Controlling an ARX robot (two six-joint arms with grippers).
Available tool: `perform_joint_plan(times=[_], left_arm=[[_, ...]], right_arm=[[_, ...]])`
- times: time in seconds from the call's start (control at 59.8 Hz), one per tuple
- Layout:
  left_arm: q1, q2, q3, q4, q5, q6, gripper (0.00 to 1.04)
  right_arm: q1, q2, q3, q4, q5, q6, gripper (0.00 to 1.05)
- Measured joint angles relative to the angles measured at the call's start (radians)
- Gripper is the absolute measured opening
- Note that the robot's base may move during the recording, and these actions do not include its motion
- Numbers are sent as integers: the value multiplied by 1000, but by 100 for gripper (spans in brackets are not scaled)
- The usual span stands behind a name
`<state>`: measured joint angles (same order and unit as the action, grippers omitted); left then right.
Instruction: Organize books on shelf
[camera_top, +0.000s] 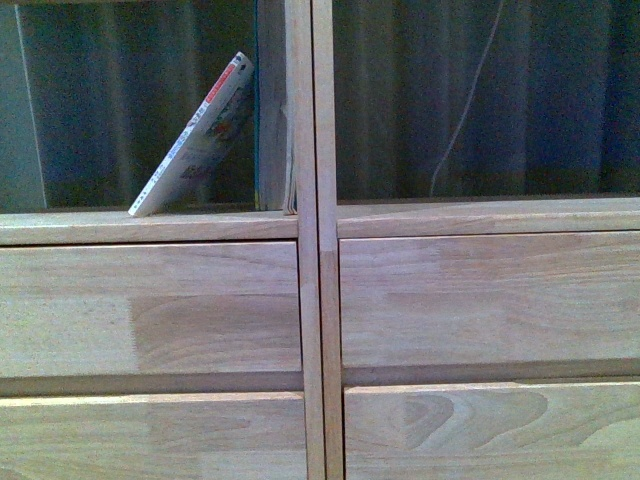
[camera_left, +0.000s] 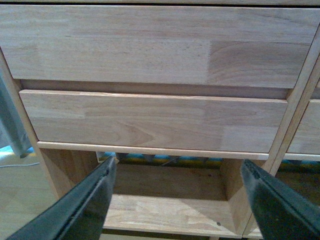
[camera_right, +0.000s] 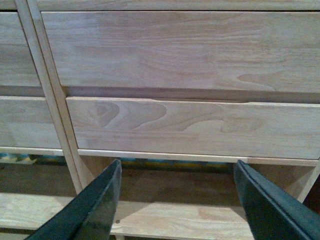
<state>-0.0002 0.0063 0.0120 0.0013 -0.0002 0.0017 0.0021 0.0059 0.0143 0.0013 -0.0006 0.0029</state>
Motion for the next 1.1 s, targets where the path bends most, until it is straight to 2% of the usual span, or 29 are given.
perform_joint_plan(times=[0.1,0.134,1.104], left_arm=[[0,0,0,0,0,1,99],[0,0,0,0,0,0,98],[0,0,0,0,0,0,97]], right_arm=[[0,0,0,0,0,0,95],[0,0,0,0,0,0,99],[0,0,0,0,0,0,98]])
